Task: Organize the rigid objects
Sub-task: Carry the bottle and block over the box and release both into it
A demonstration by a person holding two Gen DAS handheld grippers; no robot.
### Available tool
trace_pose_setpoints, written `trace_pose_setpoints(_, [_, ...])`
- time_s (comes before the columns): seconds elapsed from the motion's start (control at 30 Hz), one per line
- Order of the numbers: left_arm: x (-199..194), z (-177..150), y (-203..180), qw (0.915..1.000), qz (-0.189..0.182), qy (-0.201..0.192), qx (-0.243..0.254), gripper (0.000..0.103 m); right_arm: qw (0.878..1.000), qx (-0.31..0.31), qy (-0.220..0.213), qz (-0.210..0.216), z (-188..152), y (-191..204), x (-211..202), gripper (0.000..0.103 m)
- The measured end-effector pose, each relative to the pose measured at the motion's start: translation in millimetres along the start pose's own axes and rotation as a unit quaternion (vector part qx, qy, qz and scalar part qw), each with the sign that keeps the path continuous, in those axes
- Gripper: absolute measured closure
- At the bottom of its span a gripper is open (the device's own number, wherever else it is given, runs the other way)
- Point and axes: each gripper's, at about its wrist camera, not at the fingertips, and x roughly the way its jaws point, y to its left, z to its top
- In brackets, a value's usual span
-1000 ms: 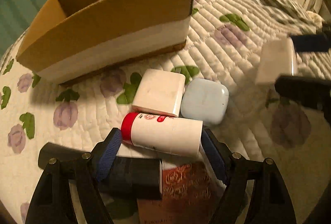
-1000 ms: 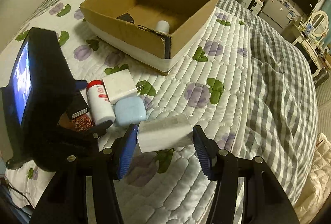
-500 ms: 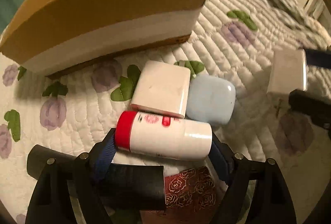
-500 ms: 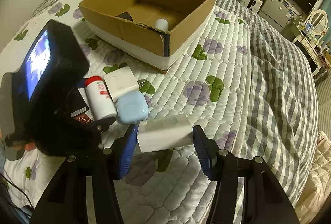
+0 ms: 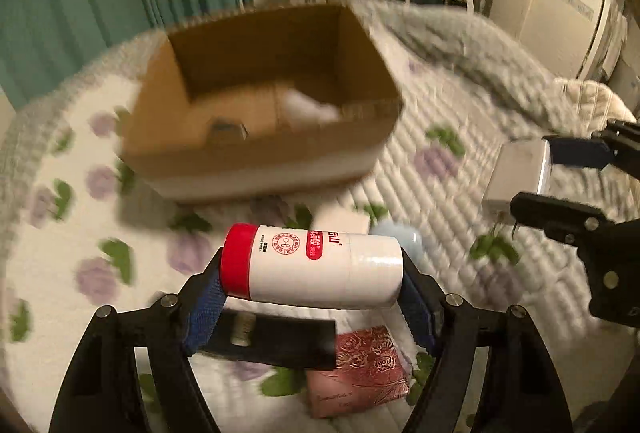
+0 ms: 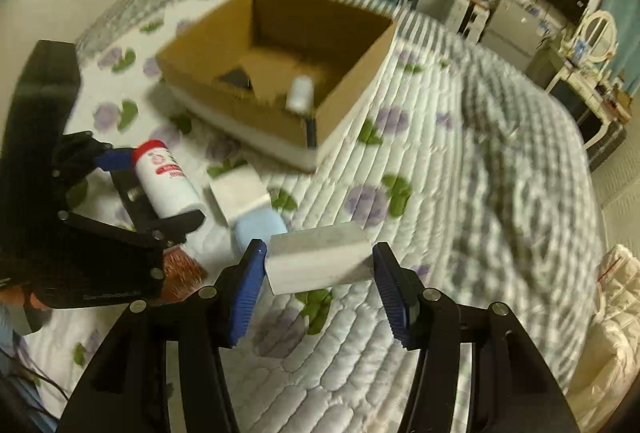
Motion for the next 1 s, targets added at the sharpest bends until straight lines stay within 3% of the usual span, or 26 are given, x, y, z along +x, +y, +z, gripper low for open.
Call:
trace_pose_setpoints(0.23, [-66.8, 38.0, 28.4, 0.9974, 0.010, -0.070, -0.014, 0.025, 0.998, -0.007, -0.062, -0.020, 36.6, 15.2, -54.5, 0.049])
trace_pose_setpoints(0.47, [-88.3, 75.3, 62.7, 0.9929, 0.033, -0.111, -0.028, 0.025, 0.993, -0.012, -0.115, -0.015, 87.6, 33.1, -74.0, 0.049])
trace_pose_setpoints(0.73, [-38.1, 116.5, 96.0, 0.9922, 0.055, -0.105, -0.038, 0.025, 0.992, 0.003, -0.125, -0.009, 150.3, 27.9, -23.8, 0.049])
trace_pose_setpoints(1.0, [50.2, 131.0, 95.9, 0.9961, 0.052, -0.071, 0.003, 0.025, 0.996, 0.032, -0.076, -0.016, 180.8, -5.6, 79.7, 0.049])
